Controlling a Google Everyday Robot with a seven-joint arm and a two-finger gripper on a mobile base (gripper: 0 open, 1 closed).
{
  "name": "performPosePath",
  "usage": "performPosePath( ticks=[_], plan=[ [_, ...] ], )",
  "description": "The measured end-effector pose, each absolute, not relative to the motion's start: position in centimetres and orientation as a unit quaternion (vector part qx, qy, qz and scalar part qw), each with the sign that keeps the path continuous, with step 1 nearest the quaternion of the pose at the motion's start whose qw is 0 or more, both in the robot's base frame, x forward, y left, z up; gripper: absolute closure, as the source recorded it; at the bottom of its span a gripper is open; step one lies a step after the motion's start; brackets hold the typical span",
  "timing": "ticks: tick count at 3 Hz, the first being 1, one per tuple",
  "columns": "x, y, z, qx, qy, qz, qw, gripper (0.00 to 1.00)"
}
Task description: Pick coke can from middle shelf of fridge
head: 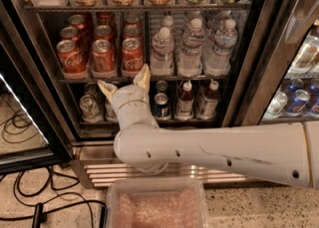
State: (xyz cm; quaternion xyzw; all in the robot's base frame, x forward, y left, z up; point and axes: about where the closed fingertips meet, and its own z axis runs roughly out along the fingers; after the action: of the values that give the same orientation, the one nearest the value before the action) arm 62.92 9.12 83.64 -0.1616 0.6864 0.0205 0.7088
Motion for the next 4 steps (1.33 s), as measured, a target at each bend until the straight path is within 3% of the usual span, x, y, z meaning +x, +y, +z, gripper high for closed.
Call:
performPosePath(
  ticks=[2,4],
  plan=[
    [62.9,9.1,83.6,-0.161,0.686,0.020,0.709,0.35],
    [64.8,9.3,84.4,-0.146,0.671,0.019,0.726,0.30]
  ],
)
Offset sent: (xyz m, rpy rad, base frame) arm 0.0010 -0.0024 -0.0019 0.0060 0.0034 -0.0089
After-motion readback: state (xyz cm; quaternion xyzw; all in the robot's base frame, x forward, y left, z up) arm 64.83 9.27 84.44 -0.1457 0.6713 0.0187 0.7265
